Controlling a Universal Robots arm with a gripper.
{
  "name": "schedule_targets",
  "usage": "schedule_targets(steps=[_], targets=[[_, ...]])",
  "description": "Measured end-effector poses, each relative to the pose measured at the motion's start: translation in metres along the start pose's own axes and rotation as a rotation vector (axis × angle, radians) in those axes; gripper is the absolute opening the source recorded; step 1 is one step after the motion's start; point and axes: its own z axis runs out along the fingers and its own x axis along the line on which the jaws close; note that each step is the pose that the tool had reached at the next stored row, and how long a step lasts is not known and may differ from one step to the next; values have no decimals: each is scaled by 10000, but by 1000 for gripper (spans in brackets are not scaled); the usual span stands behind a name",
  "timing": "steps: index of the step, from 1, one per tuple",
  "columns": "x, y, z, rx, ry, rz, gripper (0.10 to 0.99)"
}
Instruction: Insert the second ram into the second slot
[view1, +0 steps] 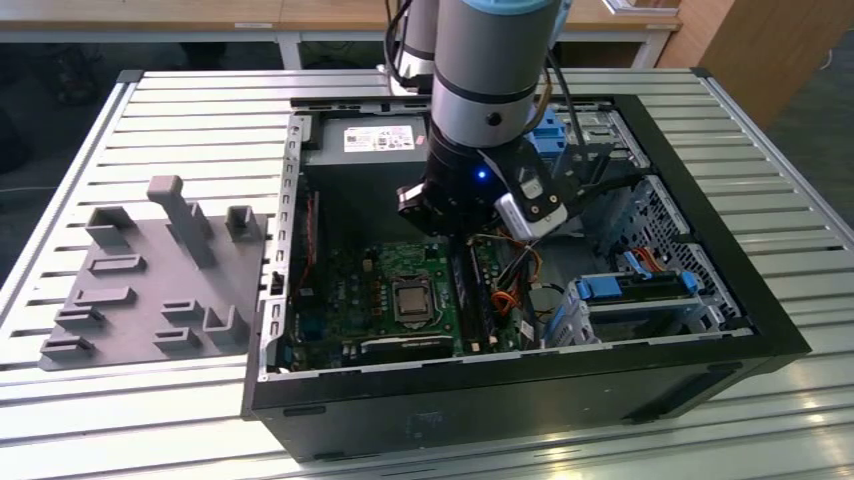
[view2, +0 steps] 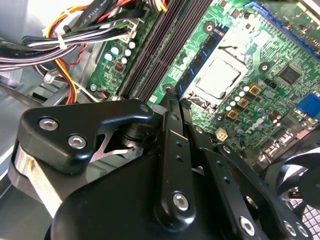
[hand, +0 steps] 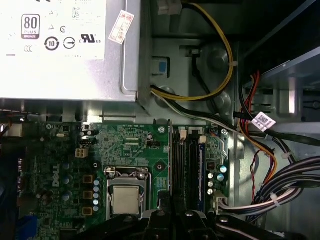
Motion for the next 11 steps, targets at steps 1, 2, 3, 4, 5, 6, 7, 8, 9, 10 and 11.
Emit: schedule_targets(steps=[1, 2, 3, 4, 5, 6, 7, 8, 9, 10, 11], targets=[[0, -10, 0, 0, 0, 0, 137], [0, -17, -1, 1, 1, 0, 137], [1, -20, -1, 1, 1, 1, 137], [1, -21, 0, -1, 0, 2, 137], [1, -22, 0, -6, 0, 2, 137], [0, -22, 2, -11, 0, 0, 137], [0, -23, 4, -13, 0, 1, 137], [-3, -23, 9, -16, 0, -1, 137], [-7, -23, 14, -15, 2, -1, 137], [-10, -24, 21, -14, 4, 0, 137], [-10, -24, 28, -15, 4, 1, 137]])
